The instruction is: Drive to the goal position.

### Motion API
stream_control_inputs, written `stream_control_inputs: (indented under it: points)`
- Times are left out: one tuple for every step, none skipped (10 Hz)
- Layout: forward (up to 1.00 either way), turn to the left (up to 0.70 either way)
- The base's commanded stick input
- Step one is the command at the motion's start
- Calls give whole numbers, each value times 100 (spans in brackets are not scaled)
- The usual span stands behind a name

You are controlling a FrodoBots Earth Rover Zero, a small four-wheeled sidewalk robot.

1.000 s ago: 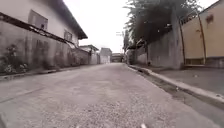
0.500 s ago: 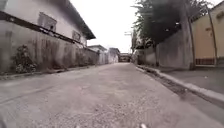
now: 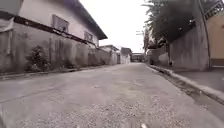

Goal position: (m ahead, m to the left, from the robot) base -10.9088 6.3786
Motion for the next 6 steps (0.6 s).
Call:
stream_control_inputs:
  points:
    - [0, 45]
    - [0, 45]
    - [0, 45]
    - [0, 45]
    - [0, 45]
    - [0, 45]
